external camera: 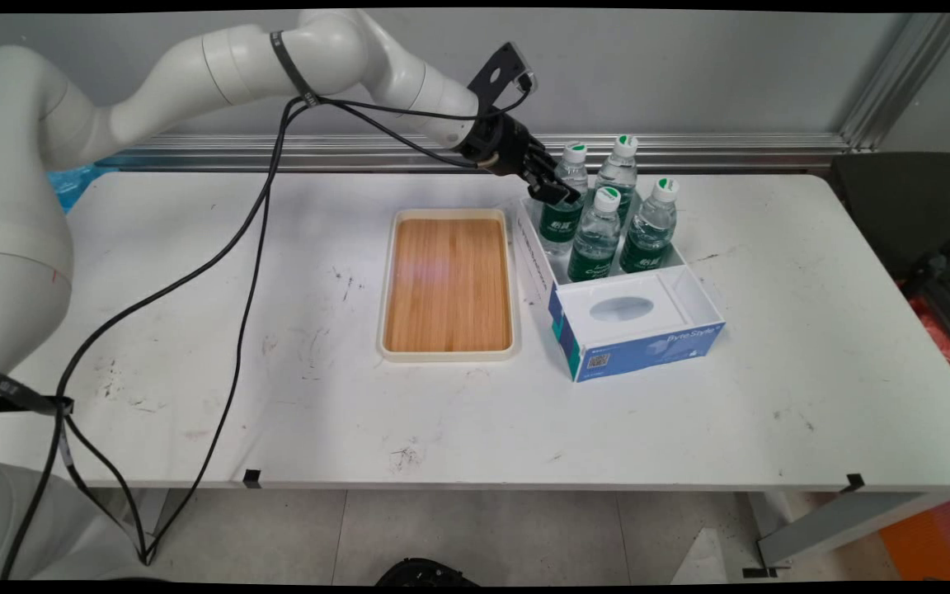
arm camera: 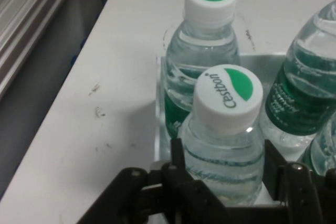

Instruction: Place the picked object on the tray

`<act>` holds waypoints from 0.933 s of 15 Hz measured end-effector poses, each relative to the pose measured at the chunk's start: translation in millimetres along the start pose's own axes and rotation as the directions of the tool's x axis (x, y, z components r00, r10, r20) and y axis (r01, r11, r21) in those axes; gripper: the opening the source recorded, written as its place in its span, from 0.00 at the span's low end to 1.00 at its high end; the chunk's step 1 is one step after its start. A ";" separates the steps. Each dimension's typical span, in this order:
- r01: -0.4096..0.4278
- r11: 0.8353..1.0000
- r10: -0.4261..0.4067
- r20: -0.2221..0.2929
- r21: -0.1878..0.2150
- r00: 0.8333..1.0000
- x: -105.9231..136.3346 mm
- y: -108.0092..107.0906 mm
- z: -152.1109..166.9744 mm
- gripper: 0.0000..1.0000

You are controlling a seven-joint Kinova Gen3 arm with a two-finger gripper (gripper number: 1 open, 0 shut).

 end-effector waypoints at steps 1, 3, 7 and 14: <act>0.004 1.000 -0.004 -0.002 -0.002 1.000 0.9 0.1 0.0 0.00; 0.008 1.000 -0.008 -0.007 -0.005 1.000 6.0 0.5 -2.2 0.00; 0.005 1.000 -0.005 -0.011 -0.009 1.000 22.8 1.4 -17.0 0.00; -0.009 1.000 0.009 0.021 -0.012 1.000 46.9 8.7 -60.3 0.00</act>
